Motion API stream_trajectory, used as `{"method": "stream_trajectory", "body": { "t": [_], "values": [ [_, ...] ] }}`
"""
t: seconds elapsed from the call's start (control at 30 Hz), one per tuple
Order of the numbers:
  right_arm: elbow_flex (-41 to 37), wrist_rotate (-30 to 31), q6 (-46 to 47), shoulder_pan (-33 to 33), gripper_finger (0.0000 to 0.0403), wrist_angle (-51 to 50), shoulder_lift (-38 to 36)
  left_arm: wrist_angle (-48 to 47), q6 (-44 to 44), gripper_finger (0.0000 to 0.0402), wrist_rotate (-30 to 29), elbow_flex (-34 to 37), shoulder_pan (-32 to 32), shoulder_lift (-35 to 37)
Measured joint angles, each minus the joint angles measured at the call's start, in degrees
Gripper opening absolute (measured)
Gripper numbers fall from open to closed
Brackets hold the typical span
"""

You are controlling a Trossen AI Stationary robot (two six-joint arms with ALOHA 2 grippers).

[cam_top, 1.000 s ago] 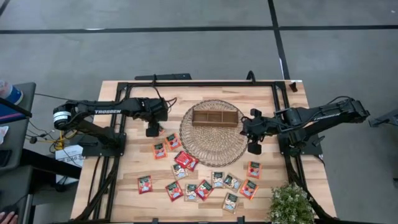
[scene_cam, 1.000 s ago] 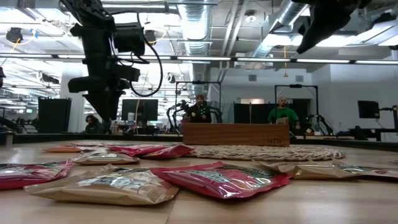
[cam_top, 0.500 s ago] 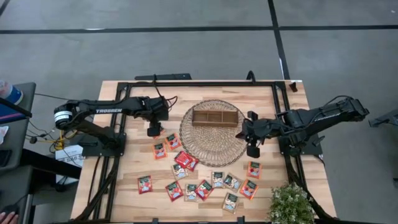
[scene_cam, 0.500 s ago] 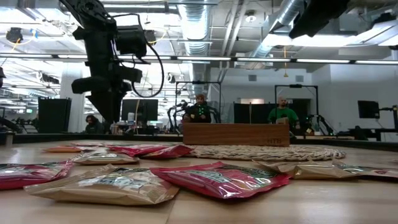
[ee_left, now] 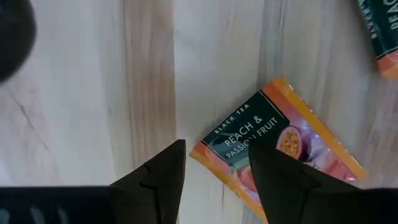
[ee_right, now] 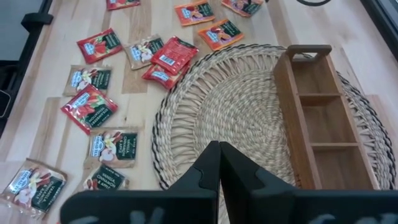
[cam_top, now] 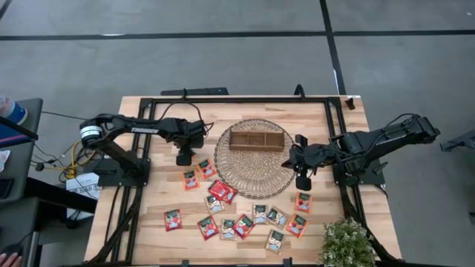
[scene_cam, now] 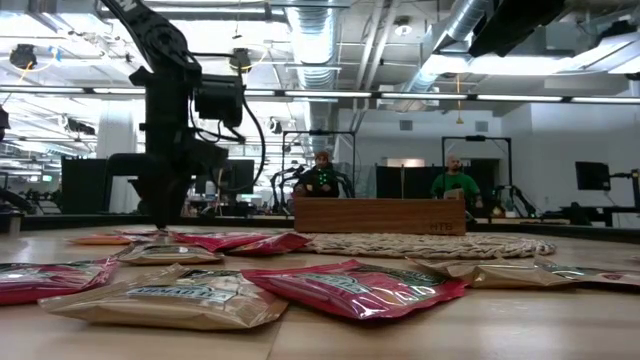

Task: Pick & Place Tea
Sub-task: Put the orange tea bag into the left section of the wooden organizer

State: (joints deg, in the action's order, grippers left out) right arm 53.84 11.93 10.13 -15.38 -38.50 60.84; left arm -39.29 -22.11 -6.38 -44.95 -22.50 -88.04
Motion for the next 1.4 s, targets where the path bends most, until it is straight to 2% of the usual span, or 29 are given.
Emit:
{"method": "stream_trajectory", "body": {
  "t": [0.47, 0.73, 1.0, 1.13, 1.4],
  "values": [
    [0.0, -0.03, 0.0, 0.0, 0.0, 0.0, 0.0, 0.02, -0.68, 0.017, -0.94, 0.0, 0.02, -0.17],
    [0.01, -0.07, 0.01, 0.0, 0.0, -0.02, -0.01, -0.48, -0.82, 0.017, -0.9, -1.06, -0.01, -7.06],
    [0.02, -0.18, -0.04, 0.0, 0.0, -0.09, -0.01, -0.2, 0.33, 0.0167, -0.87, -1.27, -0.26, -6.63],
    [0.02, -0.18, -0.02, 0.0, 0.0, -0.07, -0.01, -0.22, 0.51, 0.0147, -0.75, -1.27, -0.26, -6.65],
    [0.02, -0.16, -0.02, 0.02, 0.0, -0.04, 0.0, -0.33, 1.48, 0.0067, -0.41, -1.25, -0.26, -6.68]
  ]
}}
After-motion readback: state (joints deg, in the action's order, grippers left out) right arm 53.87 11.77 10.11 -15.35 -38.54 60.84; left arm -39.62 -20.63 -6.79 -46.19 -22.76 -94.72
